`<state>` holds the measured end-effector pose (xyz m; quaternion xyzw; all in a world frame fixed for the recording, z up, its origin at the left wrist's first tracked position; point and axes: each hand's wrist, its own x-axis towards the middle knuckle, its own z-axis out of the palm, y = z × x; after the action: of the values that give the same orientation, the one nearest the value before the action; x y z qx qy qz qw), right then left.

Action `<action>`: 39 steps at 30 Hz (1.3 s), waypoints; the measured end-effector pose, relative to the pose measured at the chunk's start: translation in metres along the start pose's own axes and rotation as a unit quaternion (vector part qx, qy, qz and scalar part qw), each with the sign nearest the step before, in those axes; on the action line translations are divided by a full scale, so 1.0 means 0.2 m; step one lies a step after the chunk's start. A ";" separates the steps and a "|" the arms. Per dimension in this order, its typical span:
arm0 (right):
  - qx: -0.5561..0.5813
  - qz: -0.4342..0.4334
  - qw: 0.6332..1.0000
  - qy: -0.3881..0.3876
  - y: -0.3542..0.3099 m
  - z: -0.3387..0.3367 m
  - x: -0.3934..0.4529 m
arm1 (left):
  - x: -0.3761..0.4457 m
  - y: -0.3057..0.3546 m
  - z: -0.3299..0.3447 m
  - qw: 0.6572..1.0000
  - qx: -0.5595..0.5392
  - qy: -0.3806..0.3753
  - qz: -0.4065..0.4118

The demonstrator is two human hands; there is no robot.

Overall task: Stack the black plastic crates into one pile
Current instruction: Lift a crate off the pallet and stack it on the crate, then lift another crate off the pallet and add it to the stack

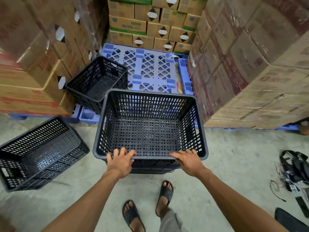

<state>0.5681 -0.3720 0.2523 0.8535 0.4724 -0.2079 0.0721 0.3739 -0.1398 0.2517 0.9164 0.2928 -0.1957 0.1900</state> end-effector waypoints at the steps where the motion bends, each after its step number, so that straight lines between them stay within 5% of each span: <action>1: -0.003 -0.002 1.000 0.002 0.00 0.00 0.00 | 0.00 0.00 0.00 1.000 -0.001 -0.002 -0.001; 8: 0.007 -0.007 1.000 0.008 0.02 0.01 0.00 | 0.00 0.02 0.00 1.000 0.003 -0.017 -0.009; 13: 0.049 0.003 0.997 -0.062 0.03 -0.02 0.01 | -0.03 0.02 -0.01 0.998 -0.005 -0.057 -0.009; 16: 0.097 -0.012 0.990 -0.100 0.02 -0.10 0.02 | -0.06 0.00 -0.08 0.995 -0.070 -0.071 -0.007; 23: 0.230 -0.046 0.971 -0.041 -0.16 -0.42 0.19 | -0.11 -0.12 -0.39 0.967 -0.254 0.029 -0.016; 33: 0.306 -0.087 0.948 -0.025 -0.76 -0.86 0.81 | 0.05 -0.75 -0.82 0.941 -0.322 0.089 -0.057; 39: 0.422 -0.033 0.905 0.033 -1.27 -1.04 1.19 | 0.30 -1.32 -1.07 0.932 -0.349 0.075 -0.065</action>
<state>0.5260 0.0167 0.3585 0.7944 0.3706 -0.3616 -0.3176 0.3110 0.1872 0.3441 0.7831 0.4151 -0.0242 0.4624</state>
